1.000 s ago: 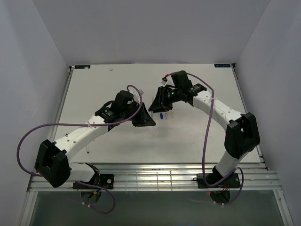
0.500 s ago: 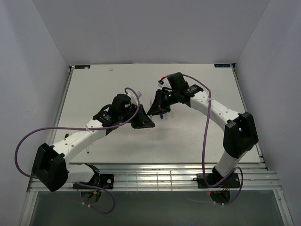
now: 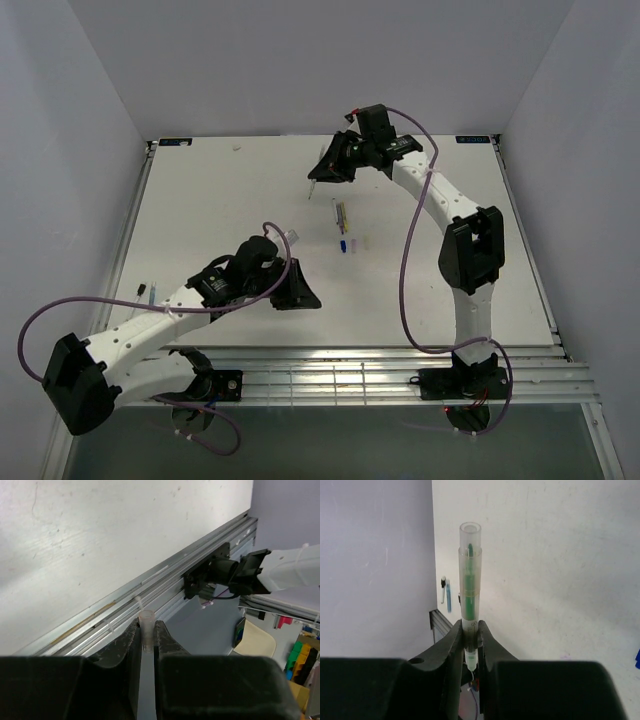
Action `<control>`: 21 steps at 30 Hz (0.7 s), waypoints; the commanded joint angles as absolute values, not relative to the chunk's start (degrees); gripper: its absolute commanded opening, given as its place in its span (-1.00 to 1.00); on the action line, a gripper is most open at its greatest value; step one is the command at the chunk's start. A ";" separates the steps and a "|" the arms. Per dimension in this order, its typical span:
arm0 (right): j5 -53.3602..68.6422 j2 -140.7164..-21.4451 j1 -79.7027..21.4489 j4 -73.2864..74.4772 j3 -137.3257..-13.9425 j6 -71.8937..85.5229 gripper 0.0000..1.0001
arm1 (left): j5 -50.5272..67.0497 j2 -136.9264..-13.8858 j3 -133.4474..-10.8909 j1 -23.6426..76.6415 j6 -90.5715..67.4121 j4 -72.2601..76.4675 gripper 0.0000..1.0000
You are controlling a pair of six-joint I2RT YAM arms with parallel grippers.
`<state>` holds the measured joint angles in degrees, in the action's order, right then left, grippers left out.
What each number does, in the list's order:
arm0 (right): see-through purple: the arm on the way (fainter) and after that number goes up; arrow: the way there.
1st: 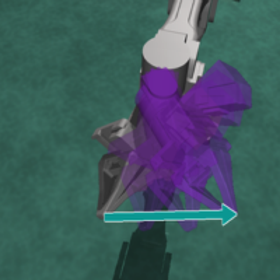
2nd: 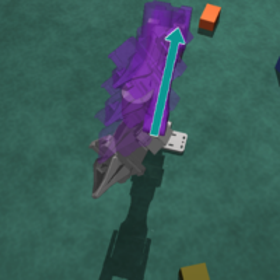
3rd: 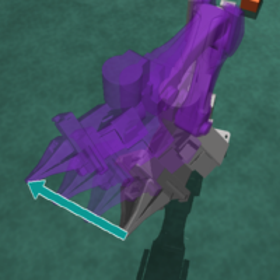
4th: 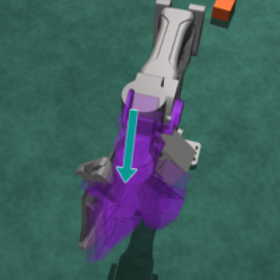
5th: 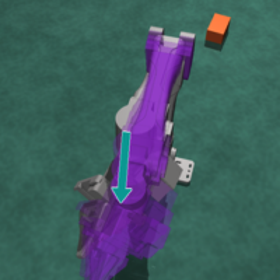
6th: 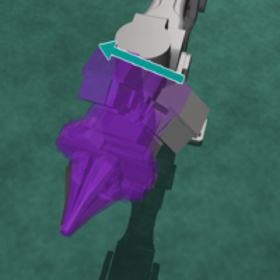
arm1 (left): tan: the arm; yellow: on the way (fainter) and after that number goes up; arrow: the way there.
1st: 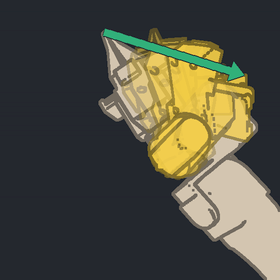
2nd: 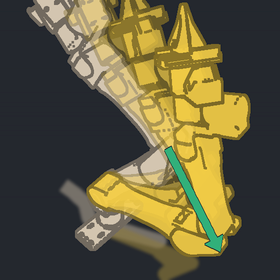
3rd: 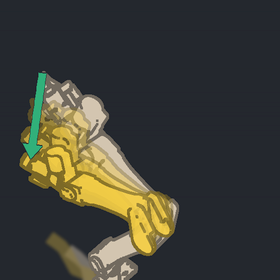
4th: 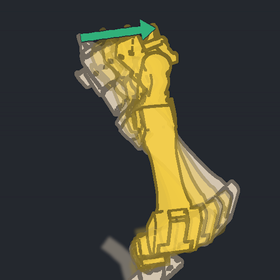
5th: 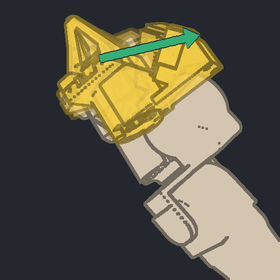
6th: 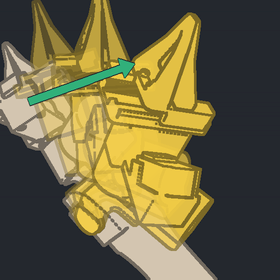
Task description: Open the pen caps
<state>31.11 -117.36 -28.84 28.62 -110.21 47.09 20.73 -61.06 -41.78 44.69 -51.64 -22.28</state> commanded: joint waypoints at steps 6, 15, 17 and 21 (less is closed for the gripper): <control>25.67 -122.78 -29.71 33.65 -116.72 40.36 -0.85 | 12.39 -53.53 -39.02 45.97 -55.11 -29.79 -1.00; 16.62 -127.35 -31.99 40.06 -117.76 27.79 -0.85 | 11.16 -54.75 -40.95 45.88 -55.11 -32.78 -1.00; 13.72 -129.72 -31.90 41.30 -119.52 26.11 -0.85 | 11.69 -56.33 -42.18 45.88 -54.93 -32.70 -1.00; 10.46 -132.71 -31.90 40.96 -121.11 23.82 -0.84 | 13.01 -57.04 -43.15 45.88 -55.02 -31.99 -1.00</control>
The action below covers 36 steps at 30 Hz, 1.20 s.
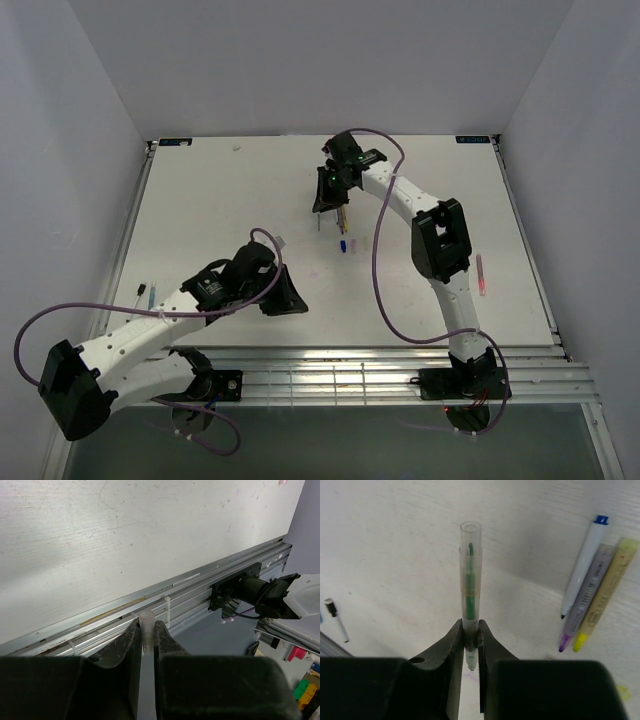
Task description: Open the pen caps
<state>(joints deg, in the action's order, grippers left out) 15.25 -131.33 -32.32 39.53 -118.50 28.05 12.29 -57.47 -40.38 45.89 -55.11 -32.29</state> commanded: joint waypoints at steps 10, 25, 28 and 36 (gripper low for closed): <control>5.98 -137.46 -31.91 39.73 -121.73 20.66 -0.85 | 13.97 -52.48 -39.29 45.97 -57.65 -32.52 -1.00; 3.43 -140.09 -31.90 39.11 -119.88 18.28 -0.65 | 13.89 -51.94 -37.71 45.97 -59.85 -31.82 -1.00; 3.52 -140.71 -31.90 39.29 -119.79 18.02 -0.57 | 13.97 -52.03 -37.71 45.88 -59.94 -31.73 -1.00; 3.69 -141.06 -31.90 39.29 -119.71 16.79 -0.36 | 14.24 -52.82 -37.88 45.97 -59.94 -31.82 -1.00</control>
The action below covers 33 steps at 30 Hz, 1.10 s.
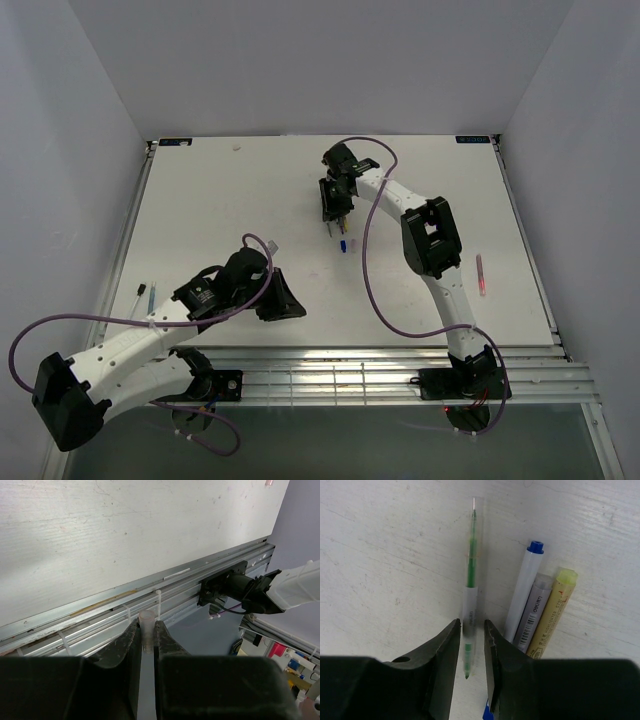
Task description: Open the pen caps
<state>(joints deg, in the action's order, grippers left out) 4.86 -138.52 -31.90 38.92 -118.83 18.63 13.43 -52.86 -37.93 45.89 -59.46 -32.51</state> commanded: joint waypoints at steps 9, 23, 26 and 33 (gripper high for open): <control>3.78 -140.01 -31.90 39.46 -121.55 16.44 -0.32 | 14.15 -54.58 -38.85 45.97 -58.63 -31.38 -1.00; 8.61 -118.50 -28.57 40.25 -118.59 21.53 -0.21 | 12.92 -70.91 -47.63 44.30 -50.37 -27.87 -1.00; 9.22 -110.85 -26.81 42.10 -110.70 22.14 -0.20 | 12.75 -78.01 -52.81 43.16 -48.35 -28.03 -1.00; 11.86 -89.42 -20.22 42.36 -86.60 23.20 -0.17 | 11.42 -94.62 -65.29 39.12 -45.18 -28.83 -1.00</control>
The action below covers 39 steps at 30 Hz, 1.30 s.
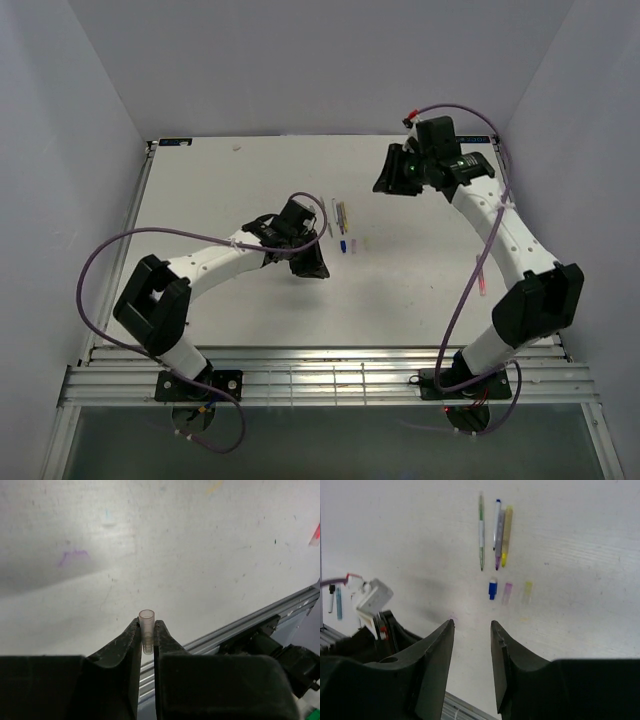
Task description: Open the pen caps
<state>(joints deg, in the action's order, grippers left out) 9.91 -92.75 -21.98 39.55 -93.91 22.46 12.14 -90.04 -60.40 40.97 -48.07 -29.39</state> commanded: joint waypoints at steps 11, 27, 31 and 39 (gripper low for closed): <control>22.32 -71.72 -10.90 44.30 -65.14 24.17 -0.16 | 16.79 -115.13 -82.17 34.28 -40.17 -28.30 -0.94; 22.76 -68.64 -9.58 46.84 -63.63 23.73 -0.15 | 18.20 -120.85 -84.73 34.10 -40.34 -27.95 -0.39; 22.85 -69.34 -9.32 46.67 -63.55 23.64 -0.15 | 17.49 -119.53 -81.74 34.19 -40.87 -27.86 -0.25; 22.06 -70.84 -8.18 46.67 -63.54 23.82 -0.15 | 18.28 -117.69 -81.04 34.10 -40.96 -27.60 -0.10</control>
